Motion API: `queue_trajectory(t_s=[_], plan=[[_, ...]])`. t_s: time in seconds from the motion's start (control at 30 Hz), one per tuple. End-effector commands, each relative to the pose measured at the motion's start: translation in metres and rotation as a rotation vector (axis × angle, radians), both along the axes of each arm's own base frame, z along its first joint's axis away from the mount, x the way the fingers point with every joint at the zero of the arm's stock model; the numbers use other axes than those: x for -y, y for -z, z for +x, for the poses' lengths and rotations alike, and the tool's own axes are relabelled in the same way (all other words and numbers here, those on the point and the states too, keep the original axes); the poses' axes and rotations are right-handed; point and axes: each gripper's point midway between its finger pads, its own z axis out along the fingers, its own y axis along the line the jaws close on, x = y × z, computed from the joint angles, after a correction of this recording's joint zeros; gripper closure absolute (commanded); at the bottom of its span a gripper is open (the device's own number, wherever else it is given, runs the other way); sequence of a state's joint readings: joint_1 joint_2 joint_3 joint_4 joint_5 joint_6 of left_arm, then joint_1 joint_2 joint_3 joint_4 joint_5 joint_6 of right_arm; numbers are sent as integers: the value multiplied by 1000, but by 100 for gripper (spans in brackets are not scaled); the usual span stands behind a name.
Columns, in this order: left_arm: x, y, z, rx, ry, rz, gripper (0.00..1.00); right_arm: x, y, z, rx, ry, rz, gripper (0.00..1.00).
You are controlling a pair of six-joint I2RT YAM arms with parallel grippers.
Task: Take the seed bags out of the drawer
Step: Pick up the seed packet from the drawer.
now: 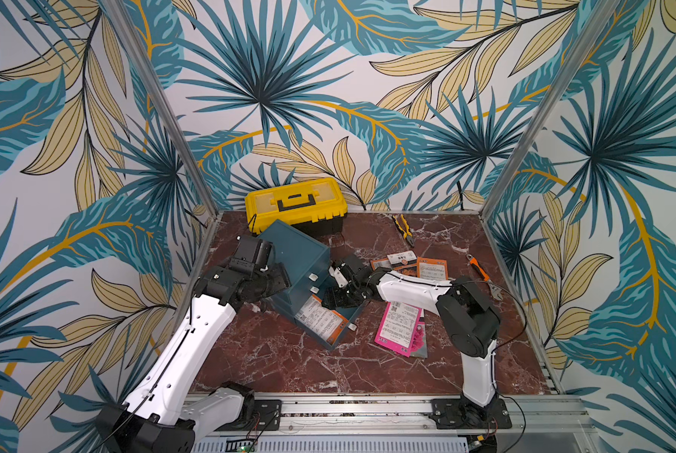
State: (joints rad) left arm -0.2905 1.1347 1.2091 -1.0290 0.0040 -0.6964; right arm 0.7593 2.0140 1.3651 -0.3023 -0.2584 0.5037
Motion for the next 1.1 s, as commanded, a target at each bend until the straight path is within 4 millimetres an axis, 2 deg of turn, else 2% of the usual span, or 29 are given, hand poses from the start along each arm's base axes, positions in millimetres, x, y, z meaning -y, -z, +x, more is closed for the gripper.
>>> queue_trajectory(t_s=[0.0, 0.2, 0.5, 0.6, 0.63, 0.93, 1.03, 1.07], plan=[[0, 20, -8, -70, 12, 1, 35, 6, 24, -5, -31, -21, -63, 31], [1, 29, -16, -96, 17, -5, 36, 6, 37, -11, -51, -38, -92, 31], [4, 31, -14, -94, 27, -23, 36, -10, 41, -30, -103, -72, -38, 48], [5, 31, -14, -97, 28, -25, 36, -13, 39, -31, -113, -71, -17, 49], [5, 31, -14, -96, 28, -25, 36, -22, 39, -43, -114, -103, -19, 50], [5, 33, -16, -100, 31, -29, 36, -29, 45, -52, -135, -118, -20, 60], [6, 33, -16, -100, 32, -31, 36, -29, 47, -52, -141, -112, -22, 67], [6, 33, -16, -99, 34, -30, 36, -29, 47, -52, -143, -111, -21, 72]])
